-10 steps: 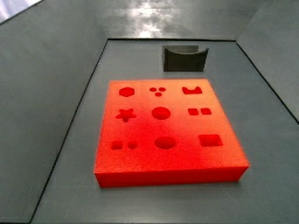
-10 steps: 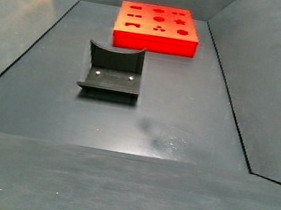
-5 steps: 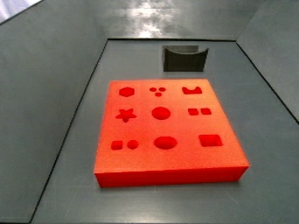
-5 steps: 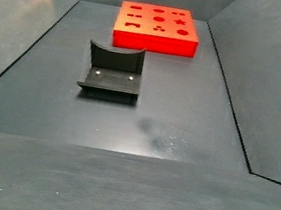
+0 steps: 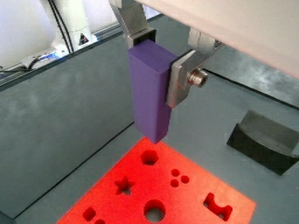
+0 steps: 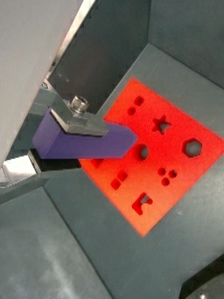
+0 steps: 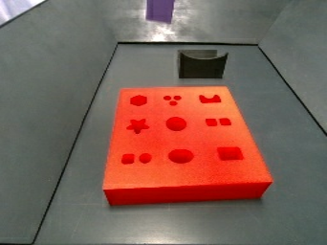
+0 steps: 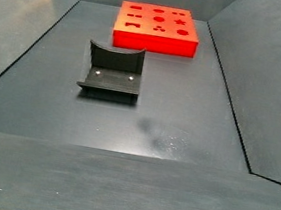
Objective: Pick up the rectangle object. Move up. Place the rectangle object on the fixture. Regrasp the rectangle object. Move to above the board. Insert the rectangle object.
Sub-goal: Insert the rectangle object.
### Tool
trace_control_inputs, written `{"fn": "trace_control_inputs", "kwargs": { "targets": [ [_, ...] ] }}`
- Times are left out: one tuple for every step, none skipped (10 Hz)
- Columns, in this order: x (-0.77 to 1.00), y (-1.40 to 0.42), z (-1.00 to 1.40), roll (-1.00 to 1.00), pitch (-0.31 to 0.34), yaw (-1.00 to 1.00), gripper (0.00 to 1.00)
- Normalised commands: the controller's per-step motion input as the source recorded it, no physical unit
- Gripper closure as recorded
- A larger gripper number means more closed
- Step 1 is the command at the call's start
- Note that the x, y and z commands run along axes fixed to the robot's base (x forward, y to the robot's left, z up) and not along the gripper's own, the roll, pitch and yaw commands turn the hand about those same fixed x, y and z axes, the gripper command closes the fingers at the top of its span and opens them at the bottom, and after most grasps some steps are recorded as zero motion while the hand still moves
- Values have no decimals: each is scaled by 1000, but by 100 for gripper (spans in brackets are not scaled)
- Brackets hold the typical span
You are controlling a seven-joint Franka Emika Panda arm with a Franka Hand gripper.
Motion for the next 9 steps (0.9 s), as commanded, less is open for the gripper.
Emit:
{"fn": "trace_control_inputs", "kwargs": {
  "targets": [
    [317,-80,-457,-74,-186,-57,100],
    [714,-49,-609,-47,-150,0,100],
    [731,-337,-551,-21,-193,129,100],
    [751,-286,-523,-53,-176,160,100],
    [757,-320,-514,-31,-179,146,100],
    [740,-371,-449,0,-200,134,100],
    [726,-474,-454,0,-206,100,100],
    [669,-509,-460,9,-243,97,100],
    [634,-451,-454,23,-234,129,100]
  ]
}}
